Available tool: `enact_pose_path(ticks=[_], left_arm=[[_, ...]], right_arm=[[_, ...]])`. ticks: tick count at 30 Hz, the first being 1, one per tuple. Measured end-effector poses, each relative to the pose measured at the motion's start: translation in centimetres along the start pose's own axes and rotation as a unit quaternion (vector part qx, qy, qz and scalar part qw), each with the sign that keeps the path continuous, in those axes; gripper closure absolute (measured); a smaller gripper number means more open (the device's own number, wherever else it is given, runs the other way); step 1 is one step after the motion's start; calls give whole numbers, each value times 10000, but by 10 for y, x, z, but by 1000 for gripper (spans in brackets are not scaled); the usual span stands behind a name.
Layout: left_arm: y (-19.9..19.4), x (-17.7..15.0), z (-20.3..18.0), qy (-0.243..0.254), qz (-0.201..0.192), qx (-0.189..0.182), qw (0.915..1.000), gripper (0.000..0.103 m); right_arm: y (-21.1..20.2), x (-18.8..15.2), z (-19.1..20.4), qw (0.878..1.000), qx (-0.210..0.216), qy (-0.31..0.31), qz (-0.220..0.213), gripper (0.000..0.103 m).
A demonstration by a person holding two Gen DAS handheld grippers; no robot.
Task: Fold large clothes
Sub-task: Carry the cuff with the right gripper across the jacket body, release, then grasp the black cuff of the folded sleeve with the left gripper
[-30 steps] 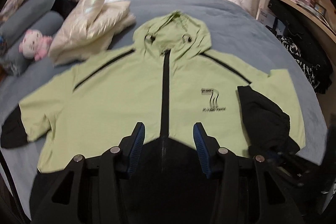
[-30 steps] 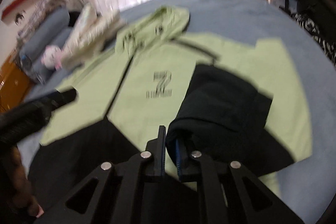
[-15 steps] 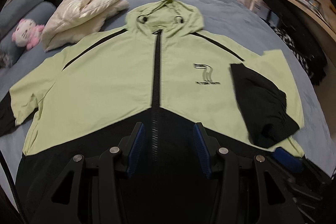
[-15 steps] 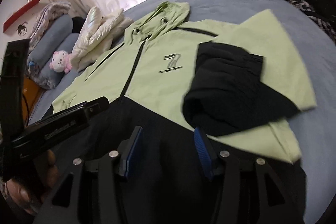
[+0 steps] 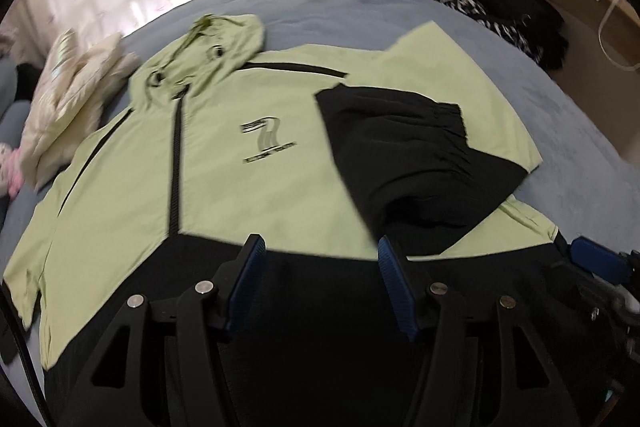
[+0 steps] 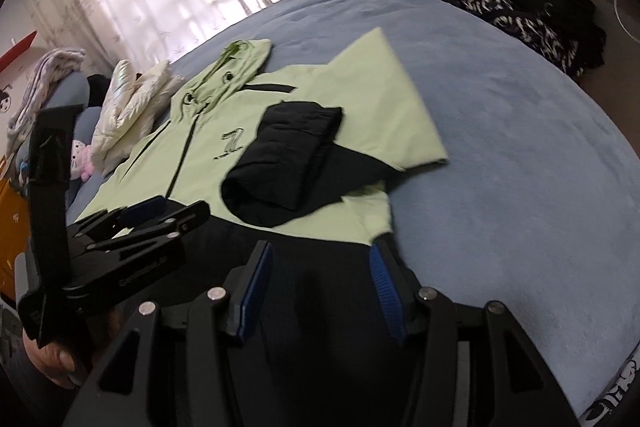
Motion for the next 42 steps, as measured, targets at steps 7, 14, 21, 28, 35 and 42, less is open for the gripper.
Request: enact_pose_path(ticks=[7, 14, 21, 28, 35, 42], left_arm=[[26, 16, -27, 535, 164, -142, 9983, 46], [35, 31, -44, 922, 134, -57, 9956, 96], [-6, 54, 6, -65, -662, -84, 9978, 98], [3, 5, 138, -2723, -510, -607, 9589, 98], [31, -73, 187, -3428, 182, -340, 9386, 94], [5, -29, 149, -1977, -171, 67, 9801, 58]], right_arm=[[3, -7, -7, 9999, 70, 96, 62, 52], [6, -9, -15, 9994, 109, 288, 130, 52], [3, -10, -15, 9993, 134, 324, 139, 52], [1, -6, -17, 9989, 214, 393, 120, 52], [5, -6, -7, 9991, 280, 280, 178, 52], [9, -6, 13, 9989, 412, 152, 179, 52]])
Point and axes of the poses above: each gripper's, at about its wrist camera, not at the fingertips, and y roughly the way its jaws point, z to its left, x to its top, the point moved 4 cm from there along y, roughly the way its jaws point, and after that the axes turned 9 degrees about y, right-handed, at the moved point
